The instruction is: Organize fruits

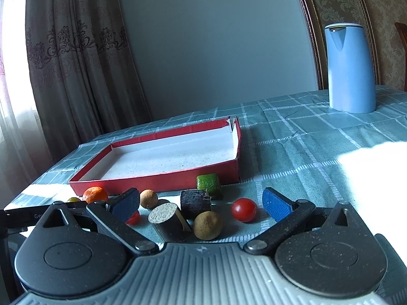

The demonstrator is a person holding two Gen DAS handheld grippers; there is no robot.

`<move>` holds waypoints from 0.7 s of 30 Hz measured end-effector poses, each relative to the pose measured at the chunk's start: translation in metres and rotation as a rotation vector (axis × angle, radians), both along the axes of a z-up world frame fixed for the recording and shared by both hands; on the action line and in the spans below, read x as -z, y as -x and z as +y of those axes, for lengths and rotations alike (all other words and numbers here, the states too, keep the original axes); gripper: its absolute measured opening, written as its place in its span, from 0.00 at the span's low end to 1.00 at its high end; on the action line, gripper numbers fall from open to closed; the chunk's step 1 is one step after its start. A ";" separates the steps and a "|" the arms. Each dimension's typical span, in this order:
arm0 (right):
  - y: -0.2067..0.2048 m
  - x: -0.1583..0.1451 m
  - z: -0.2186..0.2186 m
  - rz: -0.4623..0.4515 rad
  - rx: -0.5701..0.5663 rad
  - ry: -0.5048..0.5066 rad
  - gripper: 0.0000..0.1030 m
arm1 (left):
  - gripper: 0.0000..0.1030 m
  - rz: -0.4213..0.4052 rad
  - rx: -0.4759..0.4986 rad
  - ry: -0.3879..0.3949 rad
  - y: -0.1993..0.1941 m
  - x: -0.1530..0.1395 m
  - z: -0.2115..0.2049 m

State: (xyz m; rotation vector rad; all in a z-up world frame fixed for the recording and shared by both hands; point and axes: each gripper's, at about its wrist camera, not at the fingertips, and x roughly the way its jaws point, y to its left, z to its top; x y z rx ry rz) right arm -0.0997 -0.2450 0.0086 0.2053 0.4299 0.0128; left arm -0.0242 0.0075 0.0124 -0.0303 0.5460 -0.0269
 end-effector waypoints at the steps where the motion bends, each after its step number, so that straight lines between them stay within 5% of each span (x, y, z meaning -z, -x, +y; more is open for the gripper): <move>1: 0.002 -0.001 0.000 0.000 -0.004 0.017 1.00 | 1.00 0.000 0.000 0.001 0.000 0.000 0.000; 9: 0.021 -0.005 -0.007 -0.041 -0.057 0.131 1.00 | 1.00 -0.003 -0.005 0.009 0.001 0.001 0.001; 21: 0.019 -0.009 -0.015 -0.080 -0.116 0.133 0.99 | 1.00 -0.003 -0.005 0.010 0.002 0.001 0.001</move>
